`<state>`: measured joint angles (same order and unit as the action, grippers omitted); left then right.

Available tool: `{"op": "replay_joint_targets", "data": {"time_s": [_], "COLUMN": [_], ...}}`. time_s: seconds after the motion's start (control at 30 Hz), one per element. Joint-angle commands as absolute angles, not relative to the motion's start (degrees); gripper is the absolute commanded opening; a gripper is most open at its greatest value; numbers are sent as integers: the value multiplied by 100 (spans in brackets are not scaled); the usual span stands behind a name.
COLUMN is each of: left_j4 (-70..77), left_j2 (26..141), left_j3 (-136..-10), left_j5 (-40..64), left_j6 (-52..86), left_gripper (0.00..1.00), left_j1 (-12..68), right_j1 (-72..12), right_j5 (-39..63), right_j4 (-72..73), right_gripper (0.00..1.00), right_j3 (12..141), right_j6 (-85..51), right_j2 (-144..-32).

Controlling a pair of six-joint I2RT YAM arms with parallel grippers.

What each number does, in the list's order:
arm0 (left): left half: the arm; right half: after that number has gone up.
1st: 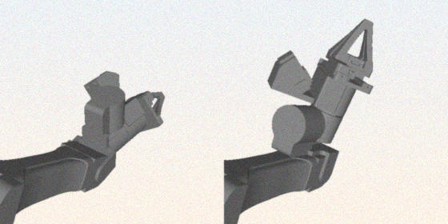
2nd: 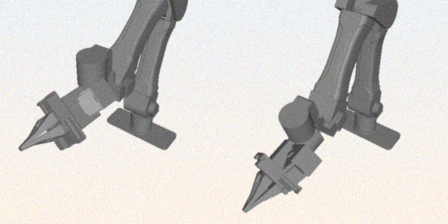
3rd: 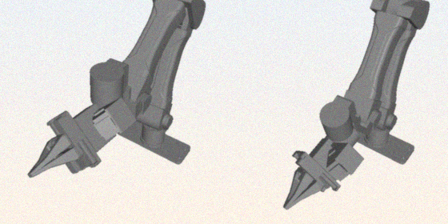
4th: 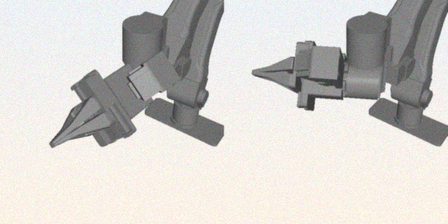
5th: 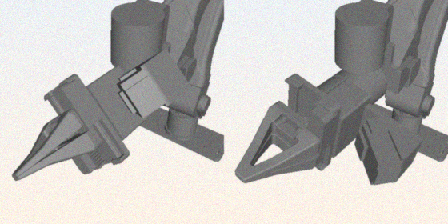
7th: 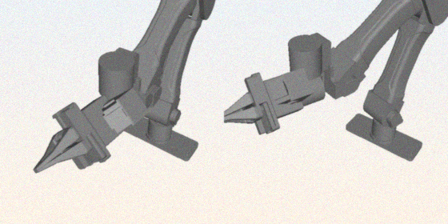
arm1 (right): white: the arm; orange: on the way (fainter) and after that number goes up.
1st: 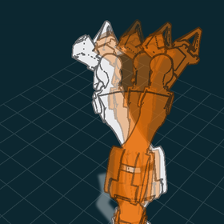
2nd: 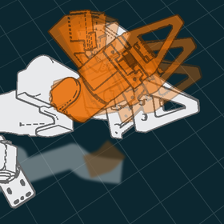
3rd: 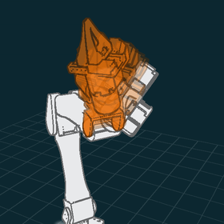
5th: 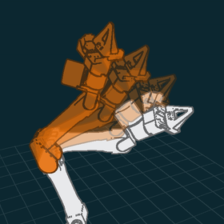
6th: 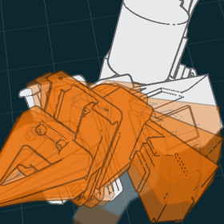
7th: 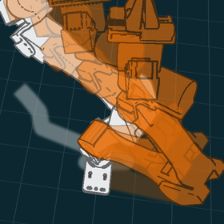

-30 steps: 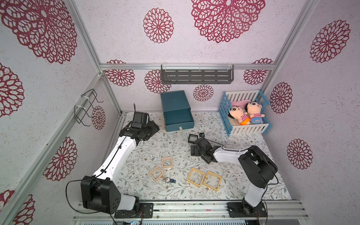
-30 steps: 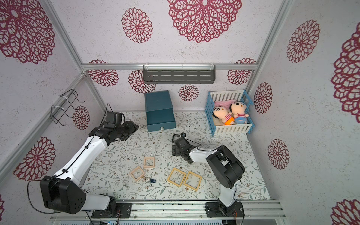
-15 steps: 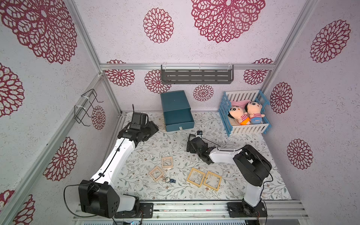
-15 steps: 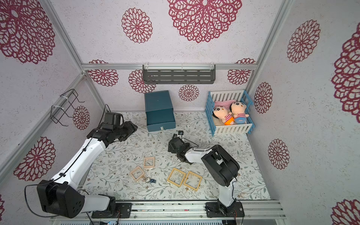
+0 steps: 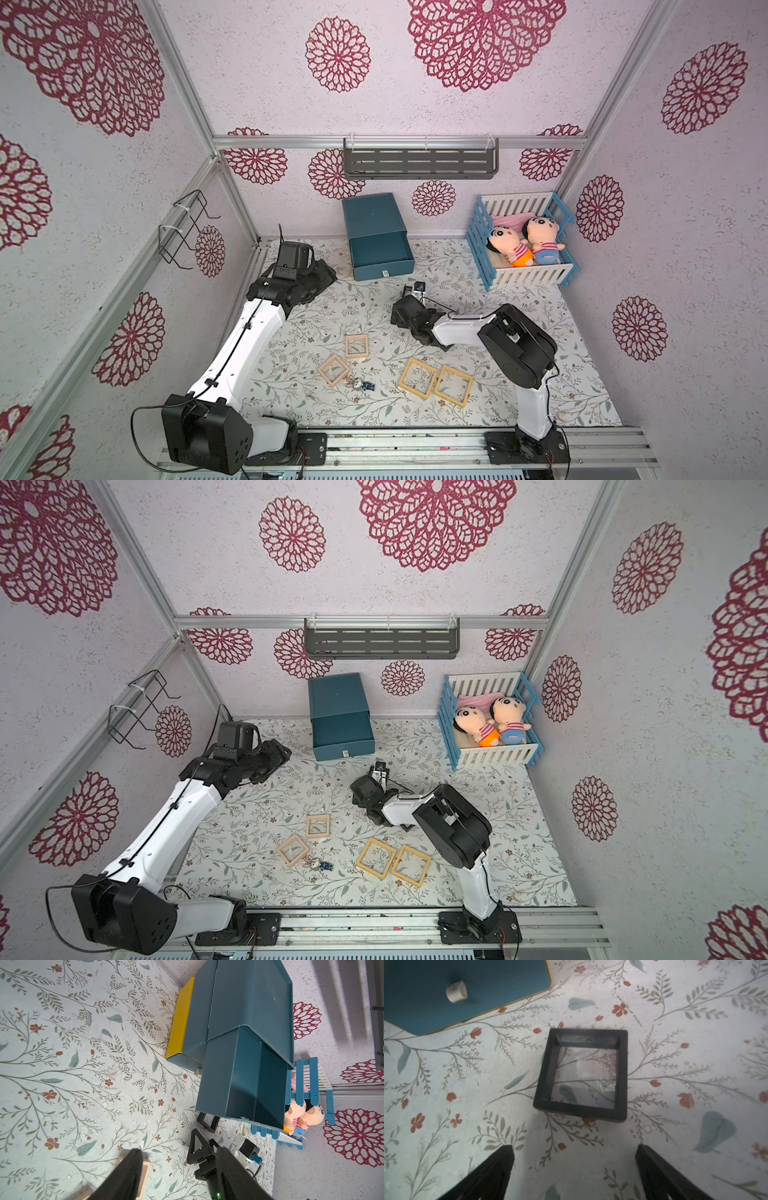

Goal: Place the brooch boxes into the drawer by color
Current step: Pick up the brooch box from the center of the board.

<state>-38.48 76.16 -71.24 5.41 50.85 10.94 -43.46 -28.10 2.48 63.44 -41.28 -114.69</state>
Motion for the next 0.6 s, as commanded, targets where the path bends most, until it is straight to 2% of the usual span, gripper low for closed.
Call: {"op": "replay_joint_targets", "data": {"time_s": [0.0, 0.27, 0.4, 0.57], "left_j4": [-3928, -3967, -3835, -3355], "left_j2": [7480, 7436, 7387, 7128], "left_j3": [-7038, -7015, -6860, -6095], "left_j5": [519, 551, 832, 1530], "left_j6": [5001, 4966, 4904, 5040], "left_gripper": [63, 64, 63, 62], "left_j1": [1052, 1046, 1039, 981], "right_j1": [-4306, -4228, -4228, -4228], "right_j5": [-2915, -3238, -3318, -3429], "right_j4": [143, -391, -531, -537], "right_gripper": [99, 96, 85, 67], "right_j3": [6456, 7001, 7080, 7031], "right_j6": [-4429, -4614, -4605, -4556], "right_j2": [-11751, -12062, -12103, -12046]}}
